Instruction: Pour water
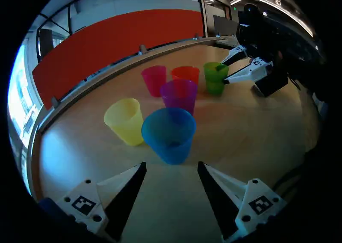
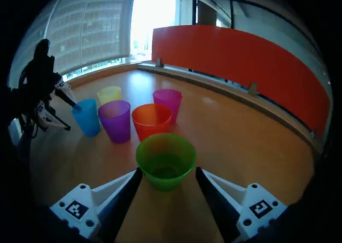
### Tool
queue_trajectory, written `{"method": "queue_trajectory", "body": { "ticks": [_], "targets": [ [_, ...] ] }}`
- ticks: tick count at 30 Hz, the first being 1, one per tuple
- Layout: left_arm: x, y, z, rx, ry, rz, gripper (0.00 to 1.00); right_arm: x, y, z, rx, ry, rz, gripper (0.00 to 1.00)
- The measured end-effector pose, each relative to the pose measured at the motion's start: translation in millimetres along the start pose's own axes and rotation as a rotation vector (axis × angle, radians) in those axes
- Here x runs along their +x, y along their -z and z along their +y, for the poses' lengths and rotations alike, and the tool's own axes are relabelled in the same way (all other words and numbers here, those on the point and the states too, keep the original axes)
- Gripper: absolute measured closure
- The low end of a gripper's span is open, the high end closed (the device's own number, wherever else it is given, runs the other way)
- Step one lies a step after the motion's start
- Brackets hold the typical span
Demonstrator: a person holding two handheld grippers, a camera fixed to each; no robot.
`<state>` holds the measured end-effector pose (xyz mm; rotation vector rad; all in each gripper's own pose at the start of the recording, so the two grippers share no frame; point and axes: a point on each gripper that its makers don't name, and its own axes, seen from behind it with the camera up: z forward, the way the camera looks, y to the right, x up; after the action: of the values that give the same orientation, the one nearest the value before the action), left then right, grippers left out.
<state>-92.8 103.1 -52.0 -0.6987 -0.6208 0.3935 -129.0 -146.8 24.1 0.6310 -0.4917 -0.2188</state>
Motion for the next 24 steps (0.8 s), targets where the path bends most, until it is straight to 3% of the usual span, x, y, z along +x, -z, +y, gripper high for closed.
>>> {"method": "queue_trajectory", "body": {
  "ticks": [6,12,19,24],
  "targets": [
    [-3.5,11.0,-8.1,0.036,0.027,0.01,0.11,-4.4,12.5,3.8,-0.034,0.005,-0.006,0.03],
    [-5.4,31.4,-27.4,0.108,0.042,0.025,0.11,-8.6,33.3,10.3,-0.089,-0.007,0.01,0.03],
    [-1.0,57.3,-58.2,0.209,0.129,0.089,0.11,-8.6,59.5,17.5,-0.173,-0.045,0.073,0.03],
    [-0.3,69.4,-72.5,0.257,0.201,0.141,0.11,-11.1,75.8,21.3,-0.232,-0.07,0.109,0.03]
  ]
}}
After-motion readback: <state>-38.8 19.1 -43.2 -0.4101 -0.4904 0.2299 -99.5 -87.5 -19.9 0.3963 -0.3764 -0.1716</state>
